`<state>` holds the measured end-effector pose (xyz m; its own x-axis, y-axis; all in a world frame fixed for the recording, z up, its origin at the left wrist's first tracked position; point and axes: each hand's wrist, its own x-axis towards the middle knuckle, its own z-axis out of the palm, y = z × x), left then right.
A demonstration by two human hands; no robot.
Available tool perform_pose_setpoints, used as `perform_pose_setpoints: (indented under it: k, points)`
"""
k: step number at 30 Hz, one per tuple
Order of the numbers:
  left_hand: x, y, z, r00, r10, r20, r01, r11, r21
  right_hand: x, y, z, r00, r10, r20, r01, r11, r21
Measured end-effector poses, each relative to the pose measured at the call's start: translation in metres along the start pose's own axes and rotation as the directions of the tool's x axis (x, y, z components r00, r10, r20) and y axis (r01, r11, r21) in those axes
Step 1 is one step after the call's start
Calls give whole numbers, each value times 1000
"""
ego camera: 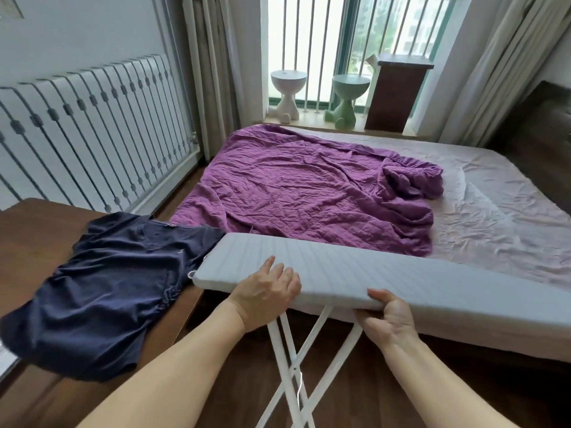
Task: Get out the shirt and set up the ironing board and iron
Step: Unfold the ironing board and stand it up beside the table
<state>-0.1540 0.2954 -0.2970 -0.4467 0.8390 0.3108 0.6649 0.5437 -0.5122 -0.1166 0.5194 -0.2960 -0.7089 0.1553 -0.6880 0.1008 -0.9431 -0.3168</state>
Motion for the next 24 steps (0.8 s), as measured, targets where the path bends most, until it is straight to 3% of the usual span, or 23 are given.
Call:
perform_pose_setpoints:
  k: [7,17,24]
  points:
    - [-6,-27,8,997,-57,-53,58,998,23,5,14,21,993,84,86,-84,996,-10]
    - [-34,-48,30,978,-110,-177,116,993,22,8,44,43,989,72,128,-65,996,-56]
    - [-50,-49,36,934,-318,-162,299,945,-131,4,76,57,995,55,85,-52,998,-34]
